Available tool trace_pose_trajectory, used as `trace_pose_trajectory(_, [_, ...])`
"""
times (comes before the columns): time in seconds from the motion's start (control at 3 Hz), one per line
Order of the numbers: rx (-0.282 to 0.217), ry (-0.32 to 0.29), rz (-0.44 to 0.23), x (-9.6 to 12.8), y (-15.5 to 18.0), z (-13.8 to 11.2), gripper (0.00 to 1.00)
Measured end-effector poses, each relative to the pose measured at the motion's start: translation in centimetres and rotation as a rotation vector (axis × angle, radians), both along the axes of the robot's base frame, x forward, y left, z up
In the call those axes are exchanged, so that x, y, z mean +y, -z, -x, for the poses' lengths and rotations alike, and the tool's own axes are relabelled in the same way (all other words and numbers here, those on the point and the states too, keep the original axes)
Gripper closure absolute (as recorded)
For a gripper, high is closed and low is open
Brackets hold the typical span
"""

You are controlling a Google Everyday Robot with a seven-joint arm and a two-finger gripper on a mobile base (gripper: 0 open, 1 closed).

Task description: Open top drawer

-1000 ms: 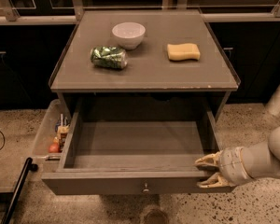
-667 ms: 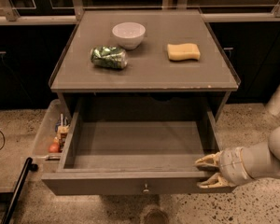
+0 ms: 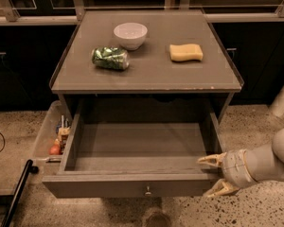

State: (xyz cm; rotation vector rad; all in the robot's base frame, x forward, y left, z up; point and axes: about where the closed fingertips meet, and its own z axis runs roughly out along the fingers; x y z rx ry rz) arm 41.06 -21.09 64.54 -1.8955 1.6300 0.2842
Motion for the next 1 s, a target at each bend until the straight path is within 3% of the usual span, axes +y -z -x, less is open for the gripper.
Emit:
trace_pose_trajectory(0.33, [-0.003,-0.003,-0.001,0.1,-0.3,-0.1,0.0])
trace_pose_trajectory(0.67, [-0.048,-0.041,0.024,0.7,-4.1,-0.7,0.0])
trace_pose_trajectory(1.0, [-0.127,-0.116,0.068,1.8,-10.8,-1.5,0.0])
